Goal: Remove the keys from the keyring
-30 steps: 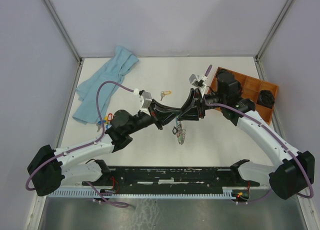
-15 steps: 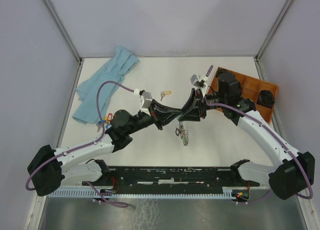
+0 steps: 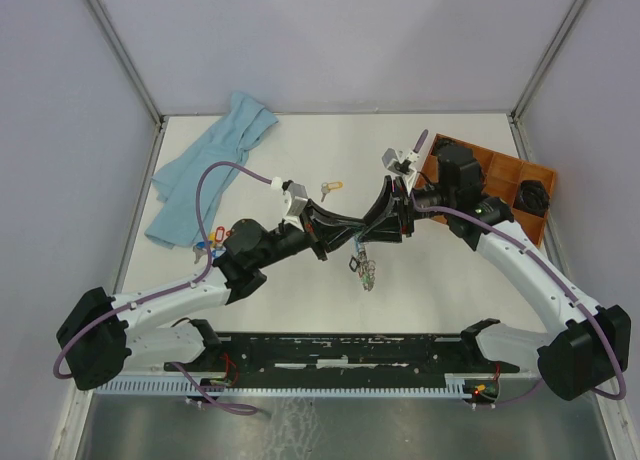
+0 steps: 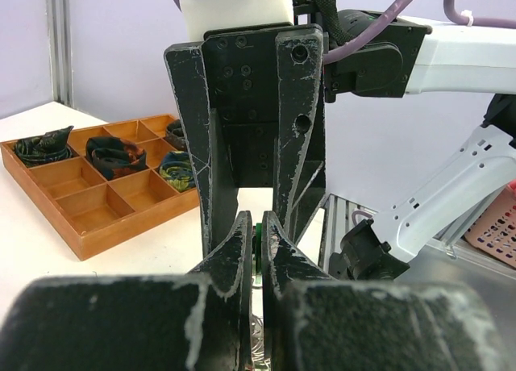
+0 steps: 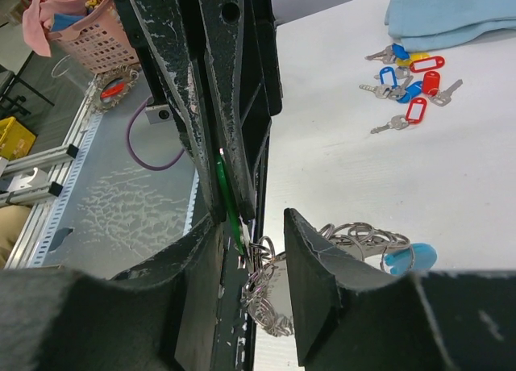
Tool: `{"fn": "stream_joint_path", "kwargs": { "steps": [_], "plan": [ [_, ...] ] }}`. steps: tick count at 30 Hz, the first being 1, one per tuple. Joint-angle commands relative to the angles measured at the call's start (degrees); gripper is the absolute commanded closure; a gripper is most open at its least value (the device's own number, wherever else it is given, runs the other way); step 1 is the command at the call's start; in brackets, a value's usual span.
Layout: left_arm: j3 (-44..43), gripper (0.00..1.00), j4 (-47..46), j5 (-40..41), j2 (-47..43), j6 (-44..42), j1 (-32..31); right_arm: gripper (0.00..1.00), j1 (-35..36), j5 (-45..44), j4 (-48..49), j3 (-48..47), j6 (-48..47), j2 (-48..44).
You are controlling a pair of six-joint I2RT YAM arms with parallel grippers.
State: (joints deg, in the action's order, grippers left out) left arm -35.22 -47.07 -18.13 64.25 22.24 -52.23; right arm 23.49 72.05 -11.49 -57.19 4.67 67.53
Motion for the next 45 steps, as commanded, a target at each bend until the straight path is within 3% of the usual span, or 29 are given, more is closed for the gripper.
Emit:
{"fn": "stream_joint_path", "kwargs": {
  "steps": [1,14,23,34,45],
  "plan": [
    [-0.5,0.97,-4.7,-0.3,-0.2,1.5,-0.3,0.56,-0.3,1.7,1.2,-2.8,-0.3,-1.6],
    [-0.3,0.97,-5.3,1.0,-0.7,1.7,-0.3,0.71,-0.2,1.5,8.7,-0.4,6.6,-1.4],
    [-0.4,0.97,-5.4,1.4,-0.7,1.7,-0.4,0.99,-0.2,1.9,11.8,0.6,9.0,-0.9],
    [-0.4,0.97,-4.8,1.3,-1.2,1.7,-0.3,0.99,-0.2,3.7,10.9,0.4,7.3,-0.5],
    [2.6,0.61,-4.5,3.6,-5.5,0.4,-0.3,0.99,-0.2,4.8,6.9,-0.5,3.5,-0.3]
  ]
}}
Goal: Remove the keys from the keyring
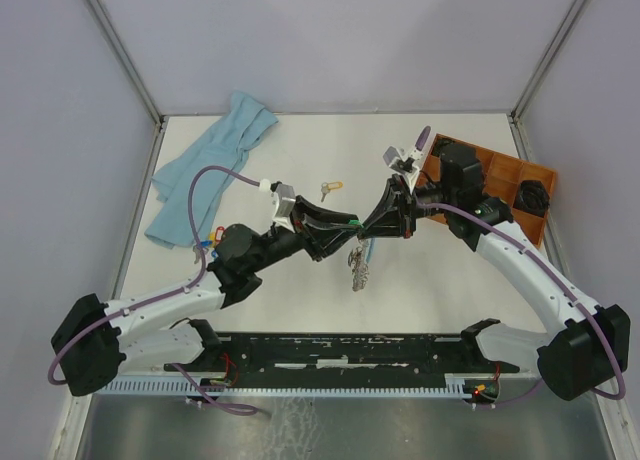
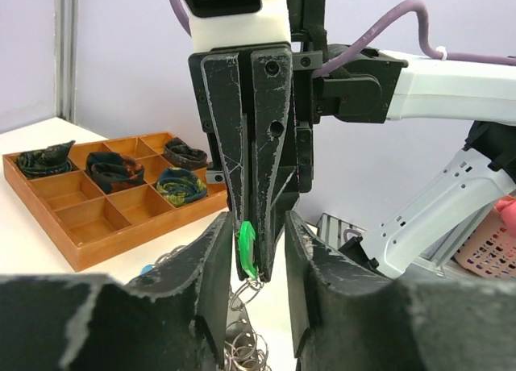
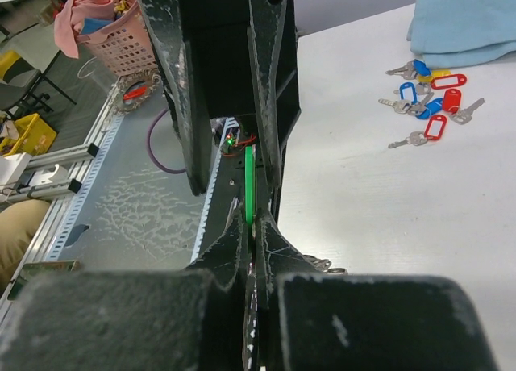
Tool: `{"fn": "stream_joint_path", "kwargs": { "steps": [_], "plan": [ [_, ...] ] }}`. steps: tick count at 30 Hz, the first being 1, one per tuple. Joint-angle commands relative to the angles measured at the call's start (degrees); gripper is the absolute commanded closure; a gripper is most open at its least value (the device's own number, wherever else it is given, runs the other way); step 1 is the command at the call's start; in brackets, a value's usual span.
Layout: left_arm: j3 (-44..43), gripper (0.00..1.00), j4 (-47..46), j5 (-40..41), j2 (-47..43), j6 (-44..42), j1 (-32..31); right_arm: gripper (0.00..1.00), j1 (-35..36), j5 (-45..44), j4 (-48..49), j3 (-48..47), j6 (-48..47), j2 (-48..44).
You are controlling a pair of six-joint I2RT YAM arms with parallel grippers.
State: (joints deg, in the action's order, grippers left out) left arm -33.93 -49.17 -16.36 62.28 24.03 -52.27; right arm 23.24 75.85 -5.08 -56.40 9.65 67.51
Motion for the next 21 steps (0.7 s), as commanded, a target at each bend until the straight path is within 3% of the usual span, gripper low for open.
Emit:
{"fn": "stream_joint_path", "kwargs": {
  "steps": [1,5,10,21],
  "plan": [
    [2.0,0.58,-2.2,2.2,-4.3,-1.7,-0.3,0.99,0.0,1.1,0.1,-1.4,-1.8,-0.3],
    [5.2,0.47,-1.6,3.8,-8.7,-3.7,-0.3,1.00,0.0,2.1,-2.8,-2.2,-5.0,-0.3],
    [10.8,0.32,-1.9,3.6,-13.1,-7.4,-0.2,1.00,0.0,4.7,-13.1,-4.6,-14.7,-0.5],
    [18.4,0.33,-14.5,-5.8,-9.1,-21.3,-0.2,0.99,-0.1,8.1,-16.8,-5.6,-19.3,-0.4]
  ]
}}
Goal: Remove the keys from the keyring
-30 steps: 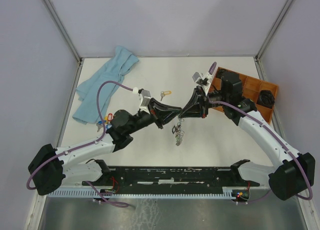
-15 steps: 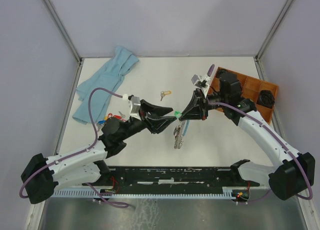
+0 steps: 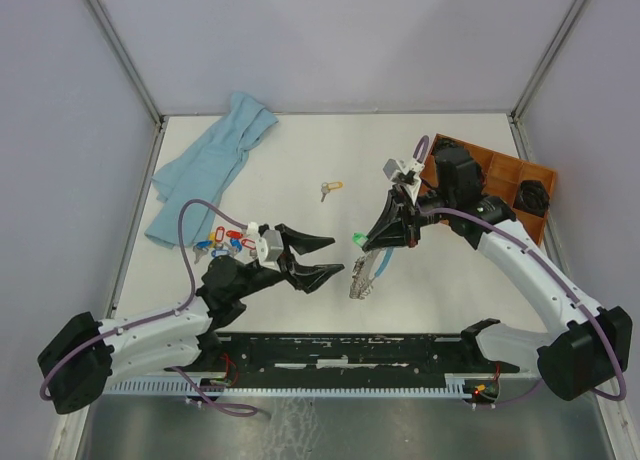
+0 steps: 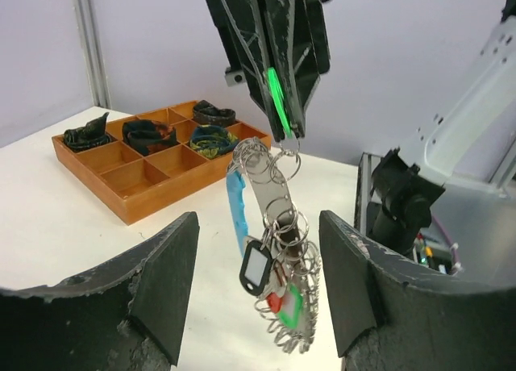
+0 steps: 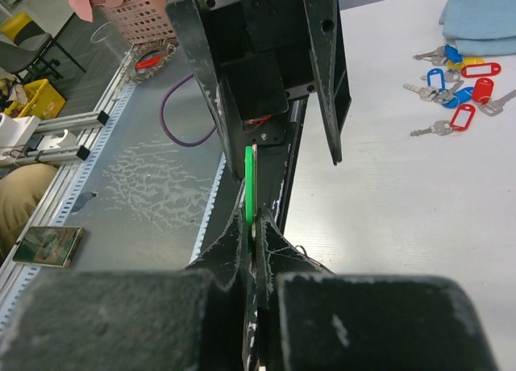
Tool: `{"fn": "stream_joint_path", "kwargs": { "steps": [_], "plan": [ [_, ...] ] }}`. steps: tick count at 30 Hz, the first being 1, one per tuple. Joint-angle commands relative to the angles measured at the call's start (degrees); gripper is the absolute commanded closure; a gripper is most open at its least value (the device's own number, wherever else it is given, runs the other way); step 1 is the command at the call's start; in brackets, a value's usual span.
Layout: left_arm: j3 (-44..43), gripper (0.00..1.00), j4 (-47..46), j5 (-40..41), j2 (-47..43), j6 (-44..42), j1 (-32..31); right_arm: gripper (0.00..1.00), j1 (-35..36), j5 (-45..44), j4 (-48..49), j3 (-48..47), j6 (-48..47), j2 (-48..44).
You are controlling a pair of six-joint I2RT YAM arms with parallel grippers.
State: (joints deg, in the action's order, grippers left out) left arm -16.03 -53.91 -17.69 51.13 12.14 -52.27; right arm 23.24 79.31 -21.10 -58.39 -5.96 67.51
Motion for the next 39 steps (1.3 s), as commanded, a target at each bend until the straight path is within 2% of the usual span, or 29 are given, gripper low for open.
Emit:
{"fn": "stream_joint_path", "kwargs": {
  "steps": [1,8,13,18,25,36,39],
  "plan": [
    [0.2,0.33,-9.9,-5.1,2.7,-10.4,-0.2,0.99,-0.1,4.8,-1.3,-3.7,-4.2,-0.4],
    [-3.5,0.30,-9.7,-9.9,7.0,-14.2,0.2,0.99,-0.1,5.7,-5.4,-4.8,-8.2,0.1],
    [-5.5,0.26,-13.1,-13.1,11.1,-10.8,0.9,0.99,-0.3,6.1,-5.8,-4.8,-8.7,0.7],
    [-7.4,0.27,-17.7,-16.7,15.4,-6.3,2.2,0.99,-0.5,6.6,-5.9,-4.8,-8.9,1.0],
    [-10.5,0.39,-26.5,-23.6,23.8,2.0,3.9,0.99,-0.5,6.7,-6.0,-4.9,-9.0,0.7],
    [-12.8,0.68,-26.5,-26.3,26.6,4.8,4.4,0.99,-0.6,6.6,-6.1,-4.8,-9.1,0.5],
    [-13.0,0.71,-26.2,-26.5,26.9,5.0,4.4,0.99,-0.6,6.7,-6.1,-4.9,-9.1,0.5]
  ]
}}
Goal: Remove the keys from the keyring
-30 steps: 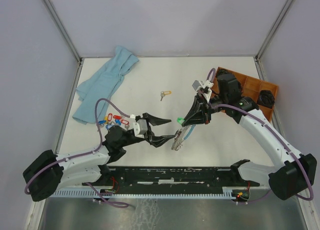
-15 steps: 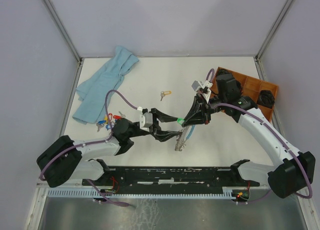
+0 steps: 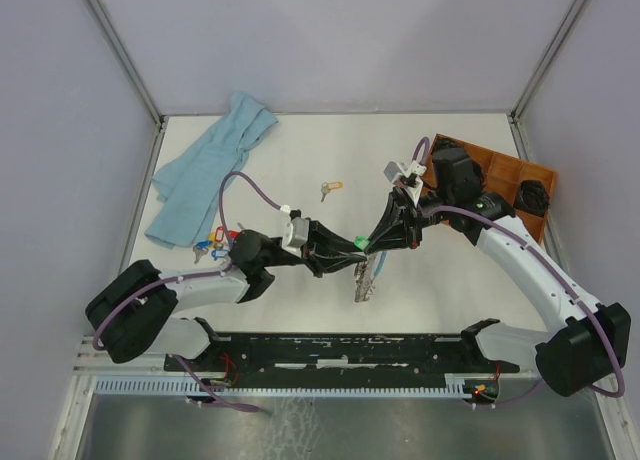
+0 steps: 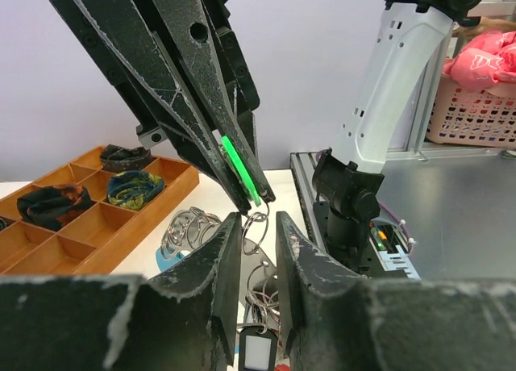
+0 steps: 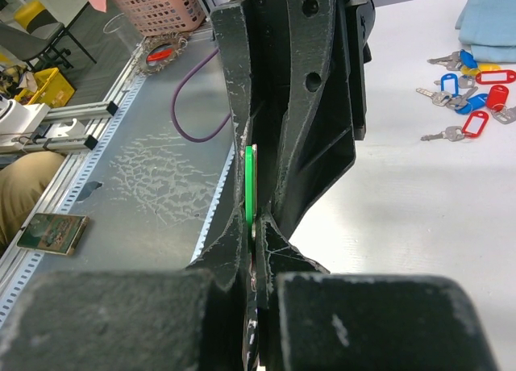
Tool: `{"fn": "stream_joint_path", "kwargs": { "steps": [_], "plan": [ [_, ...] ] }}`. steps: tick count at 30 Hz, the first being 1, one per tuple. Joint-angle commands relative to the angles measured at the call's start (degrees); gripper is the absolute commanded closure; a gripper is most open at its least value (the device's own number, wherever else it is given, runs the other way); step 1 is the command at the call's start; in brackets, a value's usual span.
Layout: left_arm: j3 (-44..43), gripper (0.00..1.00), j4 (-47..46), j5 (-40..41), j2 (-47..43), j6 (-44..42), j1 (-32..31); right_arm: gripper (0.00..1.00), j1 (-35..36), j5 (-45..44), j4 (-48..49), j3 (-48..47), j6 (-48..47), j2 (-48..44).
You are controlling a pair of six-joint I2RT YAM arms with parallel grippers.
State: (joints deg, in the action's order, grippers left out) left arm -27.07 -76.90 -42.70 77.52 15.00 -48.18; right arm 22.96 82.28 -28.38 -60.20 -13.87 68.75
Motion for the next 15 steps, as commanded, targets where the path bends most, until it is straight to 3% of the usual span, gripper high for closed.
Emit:
{"fn": "stream_joint_path", "kwargs": {
  "steps": [1,15],
  "plan": [
    [-2.1,0.71,-3.1,-1.7,0.6,2.1,0.3,0.99,-0.2,3.7,1.2,-3.1,-1.2,-0.7],
    [-3.0,0.72,-2.1,-2.7,2.2,2.8,0.3,0.99,-0.4,3.8,1.1,-3.0,-1.2,-1.0]
  ]
}}
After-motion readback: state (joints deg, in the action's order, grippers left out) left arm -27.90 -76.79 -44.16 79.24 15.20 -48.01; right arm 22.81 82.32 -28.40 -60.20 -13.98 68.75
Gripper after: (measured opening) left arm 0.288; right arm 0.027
